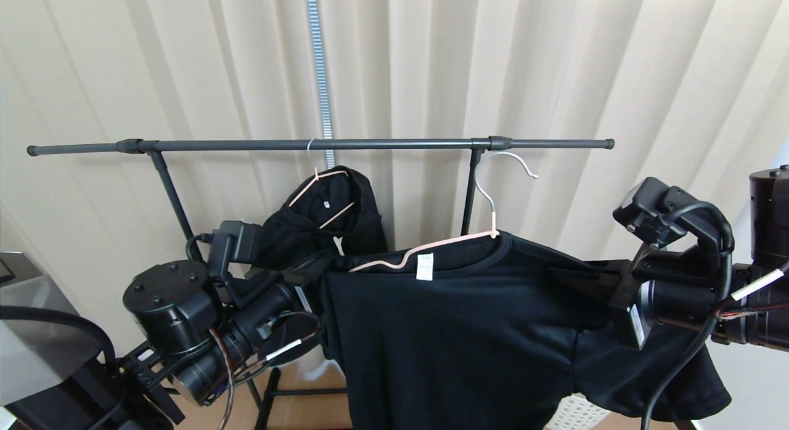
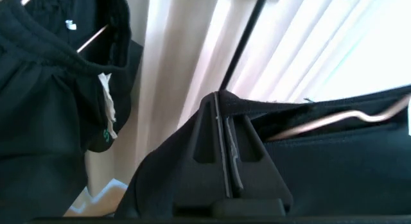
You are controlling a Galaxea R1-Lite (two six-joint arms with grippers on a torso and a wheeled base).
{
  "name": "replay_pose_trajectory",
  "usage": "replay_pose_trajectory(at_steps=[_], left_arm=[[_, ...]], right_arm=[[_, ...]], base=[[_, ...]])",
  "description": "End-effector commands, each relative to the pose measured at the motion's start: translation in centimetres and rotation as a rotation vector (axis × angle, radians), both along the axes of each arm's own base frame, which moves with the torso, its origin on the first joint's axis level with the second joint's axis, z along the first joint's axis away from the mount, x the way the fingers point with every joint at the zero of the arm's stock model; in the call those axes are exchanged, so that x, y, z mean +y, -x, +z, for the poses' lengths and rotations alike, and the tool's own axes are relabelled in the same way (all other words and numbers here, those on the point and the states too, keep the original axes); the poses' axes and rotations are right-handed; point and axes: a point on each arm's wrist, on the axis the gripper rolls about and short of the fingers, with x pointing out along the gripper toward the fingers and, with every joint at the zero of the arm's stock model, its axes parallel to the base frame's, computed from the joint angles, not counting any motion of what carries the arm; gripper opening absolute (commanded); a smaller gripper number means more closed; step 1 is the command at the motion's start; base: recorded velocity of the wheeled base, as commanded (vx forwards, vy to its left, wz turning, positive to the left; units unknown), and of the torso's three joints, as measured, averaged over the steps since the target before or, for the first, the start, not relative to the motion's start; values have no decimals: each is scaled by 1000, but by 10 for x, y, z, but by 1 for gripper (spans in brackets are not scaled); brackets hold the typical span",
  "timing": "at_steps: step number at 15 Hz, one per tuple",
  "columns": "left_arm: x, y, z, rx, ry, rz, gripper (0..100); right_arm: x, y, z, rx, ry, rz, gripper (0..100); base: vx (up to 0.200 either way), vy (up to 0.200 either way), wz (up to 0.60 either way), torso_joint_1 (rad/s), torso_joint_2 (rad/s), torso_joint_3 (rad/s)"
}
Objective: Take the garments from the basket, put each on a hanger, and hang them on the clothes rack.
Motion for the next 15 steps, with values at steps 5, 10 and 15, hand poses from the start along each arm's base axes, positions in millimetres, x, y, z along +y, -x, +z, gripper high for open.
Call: replay_pose_trajectory(at_steps=[5, 10, 15], left_arm=[[-6, 16, 5, -14, -10, -48, 0], [-7, 20, 7, -38, -39, -53, 0], [9, 0, 0, -72, -152, 53, 0]], right_arm=[[15, -14, -14, -16, 5, -6, 0], [26, -9, -19, -55, 70, -86, 0], [19, 14, 0, -170, 40, -134, 0]], base=[[0, 0, 0, 0, 0, 0], [0, 0, 0, 0, 0, 0], [0, 0, 0, 0, 0, 0]])
